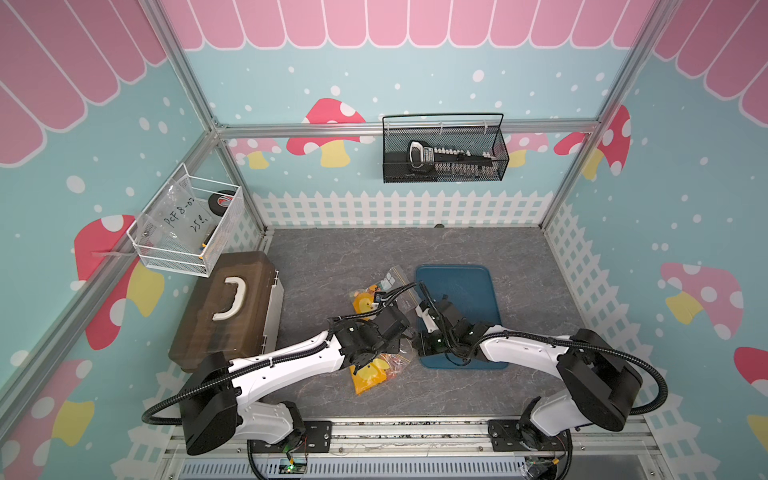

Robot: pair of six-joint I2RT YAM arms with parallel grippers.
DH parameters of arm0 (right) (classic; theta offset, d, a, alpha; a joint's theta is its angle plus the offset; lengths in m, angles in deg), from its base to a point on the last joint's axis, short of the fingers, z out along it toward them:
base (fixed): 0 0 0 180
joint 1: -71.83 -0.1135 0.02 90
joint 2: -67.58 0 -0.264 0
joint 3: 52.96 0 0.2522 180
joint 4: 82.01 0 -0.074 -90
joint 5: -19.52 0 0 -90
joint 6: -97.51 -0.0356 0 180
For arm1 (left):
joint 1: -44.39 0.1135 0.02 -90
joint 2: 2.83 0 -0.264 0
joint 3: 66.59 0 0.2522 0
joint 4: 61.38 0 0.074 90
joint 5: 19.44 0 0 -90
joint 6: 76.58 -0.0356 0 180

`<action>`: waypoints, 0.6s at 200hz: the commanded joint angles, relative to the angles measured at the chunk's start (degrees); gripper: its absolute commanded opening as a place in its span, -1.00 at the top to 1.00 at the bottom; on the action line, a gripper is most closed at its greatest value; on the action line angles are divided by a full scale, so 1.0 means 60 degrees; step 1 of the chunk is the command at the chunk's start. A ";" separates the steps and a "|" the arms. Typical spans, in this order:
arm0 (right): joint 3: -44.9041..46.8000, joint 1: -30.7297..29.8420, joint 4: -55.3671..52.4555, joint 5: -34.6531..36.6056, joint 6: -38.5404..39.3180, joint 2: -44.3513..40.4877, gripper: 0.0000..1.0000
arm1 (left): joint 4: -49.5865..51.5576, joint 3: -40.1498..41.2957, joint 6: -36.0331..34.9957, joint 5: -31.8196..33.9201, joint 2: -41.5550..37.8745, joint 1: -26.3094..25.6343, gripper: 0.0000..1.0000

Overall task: Pour candies out of the ziploc bag
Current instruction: Open the ziploc bag at the center of the board.

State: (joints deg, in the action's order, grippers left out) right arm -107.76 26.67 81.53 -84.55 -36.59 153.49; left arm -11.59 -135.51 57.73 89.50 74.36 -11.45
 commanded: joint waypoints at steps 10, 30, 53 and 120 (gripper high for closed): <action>-0.0186 -0.0061 -0.0185 0.0134 0.0069 -0.0126 1.00 | 0.0351 -0.0689 -0.0430 -0.0289 -0.0208 0.0066 1.00; -0.0184 -0.0087 -0.0143 0.0117 0.0086 -0.0157 1.00 | 0.0367 -0.0883 -0.0525 -0.0444 -0.0149 0.0070 1.00; -0.0120 -0.0082 -0.0114 0.0150 0.0076 -0.0248 1.00 | 0.0364 -0.0974 -0.0545 -0.0531 -0.0043 0.0076 1.00; 0.0220 -0.0088 -0.0134 0.0499 0.0647 -0.1394 0.74 | 0.0277 -0.0789 -0.0332 -0.0395 -0.0014 0.0070 1.00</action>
State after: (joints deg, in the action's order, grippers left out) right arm -107.69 26.41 80.81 -83.65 -35.47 150.23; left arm -9.71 -139.64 55.20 86.76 74.54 -11.45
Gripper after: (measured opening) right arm 0.098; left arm 0.046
